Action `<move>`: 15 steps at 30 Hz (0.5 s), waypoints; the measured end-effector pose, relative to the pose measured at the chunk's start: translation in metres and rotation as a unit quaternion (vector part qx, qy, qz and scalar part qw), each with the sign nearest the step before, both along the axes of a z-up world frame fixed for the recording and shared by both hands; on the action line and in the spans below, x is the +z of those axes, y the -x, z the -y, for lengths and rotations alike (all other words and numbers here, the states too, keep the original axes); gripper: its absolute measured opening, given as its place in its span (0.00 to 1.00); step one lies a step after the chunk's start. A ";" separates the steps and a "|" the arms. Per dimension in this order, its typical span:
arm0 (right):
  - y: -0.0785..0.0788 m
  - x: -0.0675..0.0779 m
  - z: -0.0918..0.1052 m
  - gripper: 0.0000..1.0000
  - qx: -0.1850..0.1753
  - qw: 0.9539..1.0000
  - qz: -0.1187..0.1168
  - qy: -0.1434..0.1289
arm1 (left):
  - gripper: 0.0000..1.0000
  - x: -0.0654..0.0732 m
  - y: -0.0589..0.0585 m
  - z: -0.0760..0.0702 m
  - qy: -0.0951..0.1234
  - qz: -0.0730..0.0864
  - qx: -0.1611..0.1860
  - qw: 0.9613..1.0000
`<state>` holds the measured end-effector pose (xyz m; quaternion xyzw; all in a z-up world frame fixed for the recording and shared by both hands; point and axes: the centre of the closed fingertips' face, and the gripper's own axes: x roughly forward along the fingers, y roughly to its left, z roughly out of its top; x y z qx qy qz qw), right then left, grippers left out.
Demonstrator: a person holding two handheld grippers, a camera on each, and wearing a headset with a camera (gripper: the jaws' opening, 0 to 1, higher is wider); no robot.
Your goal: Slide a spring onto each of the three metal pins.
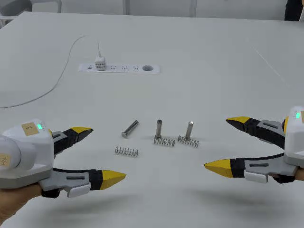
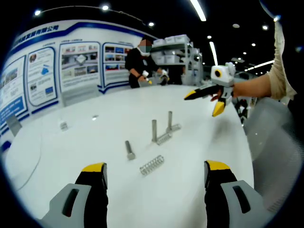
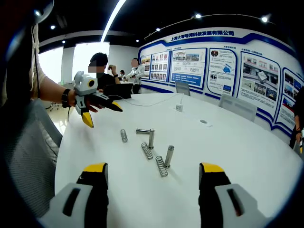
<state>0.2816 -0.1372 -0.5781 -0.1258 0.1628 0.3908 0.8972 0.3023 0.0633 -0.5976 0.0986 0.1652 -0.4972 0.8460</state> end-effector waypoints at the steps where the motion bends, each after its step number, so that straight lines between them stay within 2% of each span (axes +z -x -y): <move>1: 0.000 0.000 0.000 0.79 0.000 1.000 0.000 -0.001 | 0.85 0.000 0.000 0.000 0.000 -0.001 0.000 1.000; 9: 0.000 0.001 0.000 0.79 -0.002 1.000 0.000 -0.003 | 0.84 0.002 -0.002 0.000 -0.001 -0.002 0.001 1.000; 15: 0.000 0.001 0.001 0.79 -0.005 1.000 0.001 -0.004 | 0.81 0.009 -0.008 -0.002 0.000 -0.002 0.005 1.000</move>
